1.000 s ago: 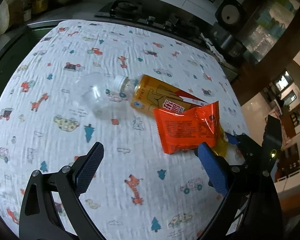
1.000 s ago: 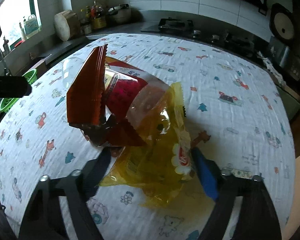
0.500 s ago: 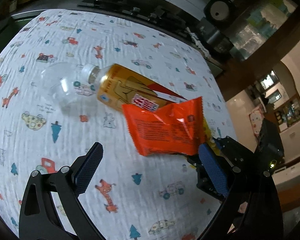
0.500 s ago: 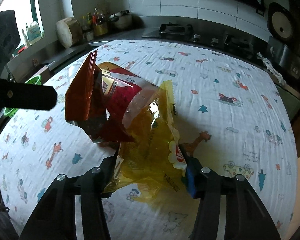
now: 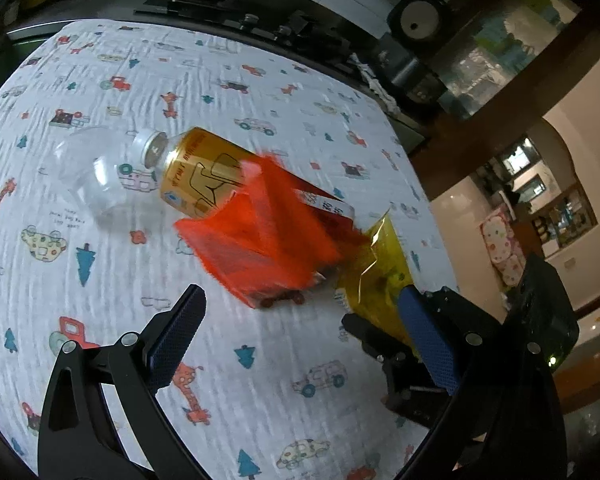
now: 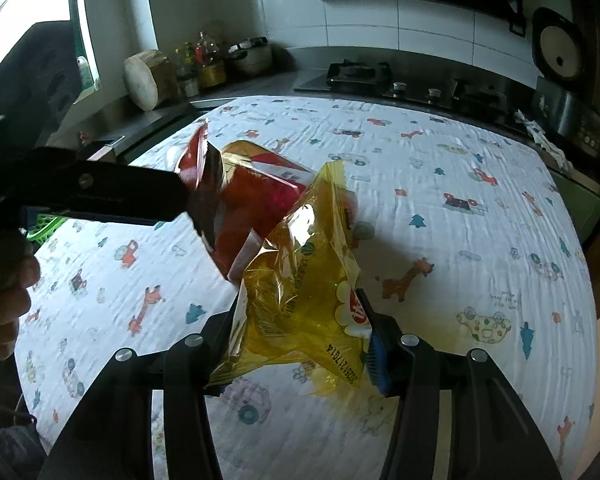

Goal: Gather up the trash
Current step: 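Grasp the yellow plastic bag with the right gripper while the left gripper grasps the orange wrapper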

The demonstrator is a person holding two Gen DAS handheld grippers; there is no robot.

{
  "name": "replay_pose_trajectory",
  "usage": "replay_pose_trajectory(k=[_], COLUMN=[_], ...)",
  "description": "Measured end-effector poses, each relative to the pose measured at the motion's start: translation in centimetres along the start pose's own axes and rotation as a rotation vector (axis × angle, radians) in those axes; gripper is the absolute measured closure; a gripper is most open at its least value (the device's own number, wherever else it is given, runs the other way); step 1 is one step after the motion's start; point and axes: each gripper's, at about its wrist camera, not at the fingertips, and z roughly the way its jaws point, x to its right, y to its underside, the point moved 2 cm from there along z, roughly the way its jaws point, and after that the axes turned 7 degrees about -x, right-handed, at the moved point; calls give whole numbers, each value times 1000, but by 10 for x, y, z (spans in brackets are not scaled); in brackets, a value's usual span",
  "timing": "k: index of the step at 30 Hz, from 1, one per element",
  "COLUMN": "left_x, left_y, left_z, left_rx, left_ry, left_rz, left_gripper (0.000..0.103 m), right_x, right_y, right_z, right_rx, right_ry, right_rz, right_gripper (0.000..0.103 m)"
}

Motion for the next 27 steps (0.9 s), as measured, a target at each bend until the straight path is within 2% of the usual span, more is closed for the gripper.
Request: replay_pose_trajectory(k=[6,10,14,17,21,27], left_x=[-4,-13,-10,-5,-3,-5], left_y=[-5,-9,-12,-13,-12,-17], left_z=[1,-1,-2,0,6,20], left_rx=[2,20,63,82,79,73], left_ry=[8,-31,-129,-175,-197,-228], left_rz=[-13,-23,51,124,173,195], left_gripper=[8,8,8,8,8,8], right_x=[-6,-7,-6,-3,2,2], right_y=[0,0,2,4,5,5], right_z=[-5,-8,-10,-12,-12,-11], right_rx=[10,16,14,9,1,3], right_ry=[-10,-17,-16,-12,-11,-19], right_rz=[-16,-18,-18,-13,-2,-6], right_gripper=[54,54,54,54,54,54])
